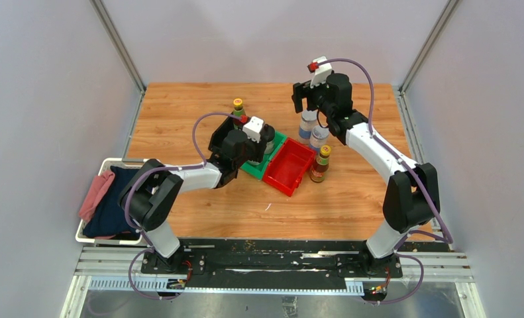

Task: Organize the condiment bottles
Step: Place the bottle in the storage box.

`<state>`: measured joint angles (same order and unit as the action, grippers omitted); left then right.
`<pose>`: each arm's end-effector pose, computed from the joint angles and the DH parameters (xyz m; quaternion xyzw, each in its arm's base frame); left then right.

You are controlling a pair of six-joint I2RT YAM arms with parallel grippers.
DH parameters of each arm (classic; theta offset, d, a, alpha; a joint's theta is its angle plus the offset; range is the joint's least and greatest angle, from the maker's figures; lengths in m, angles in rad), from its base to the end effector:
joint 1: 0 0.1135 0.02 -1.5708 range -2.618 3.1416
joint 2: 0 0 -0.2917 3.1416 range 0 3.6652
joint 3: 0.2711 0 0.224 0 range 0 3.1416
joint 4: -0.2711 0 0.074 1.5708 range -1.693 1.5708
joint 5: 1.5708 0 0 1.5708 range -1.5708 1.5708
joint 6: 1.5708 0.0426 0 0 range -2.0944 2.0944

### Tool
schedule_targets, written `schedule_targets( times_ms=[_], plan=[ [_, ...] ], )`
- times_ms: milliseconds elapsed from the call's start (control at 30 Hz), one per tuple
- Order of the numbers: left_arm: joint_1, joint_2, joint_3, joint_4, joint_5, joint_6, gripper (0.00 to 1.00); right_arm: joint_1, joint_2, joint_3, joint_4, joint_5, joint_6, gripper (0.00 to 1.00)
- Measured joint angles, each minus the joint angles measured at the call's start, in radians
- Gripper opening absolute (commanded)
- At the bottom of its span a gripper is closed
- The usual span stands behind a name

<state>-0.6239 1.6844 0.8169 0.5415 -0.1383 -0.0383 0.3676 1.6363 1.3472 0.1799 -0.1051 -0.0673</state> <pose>0.2863 -0.1988 0.2403 0.1954 0.7877 -0.1360 0.5683 0.3518 0.1403 0.3879 -0.1947 0.7185 0.1384 0.6532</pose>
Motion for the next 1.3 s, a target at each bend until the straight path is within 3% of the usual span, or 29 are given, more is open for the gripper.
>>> schedule_targets(
  times_ms=[200, 367, 600, 1100, 1300],
  plan=[
    [0.0, 0.001, 0.0, 0.001, -0.002, -0.003, 0.58, 0.0, 0.0, 0.0, 0.0, 0.0, 0.0, 0.89],
    [0.0, 0.003, 0.0, 0.004, -0.004, -0.006, 0.69, 0.0, 0.0, 0.0, 0.0, -0.001, 0.0, 0.89],
    [0.006, 0.007, 0.005, 0.019, -0.012, -0.006, 0.75, 0.0, 0.003, 0.0, 0.0, -0.001, 0.0, 0.89],
    [0.007, 0.007, 0.012, 0.028, -0.012, -0.006, 0.78, 0.0, 0.005, 0.0, 0.0, -0.002, 0.0, 0.89],
    [0.007, -0.019, 0.012, 0.026, -0.012, -0.018, 0.85, 0.0, 0.005, 0.0, 0.0, -0.003, 0.0, 0.89]
  ],
)
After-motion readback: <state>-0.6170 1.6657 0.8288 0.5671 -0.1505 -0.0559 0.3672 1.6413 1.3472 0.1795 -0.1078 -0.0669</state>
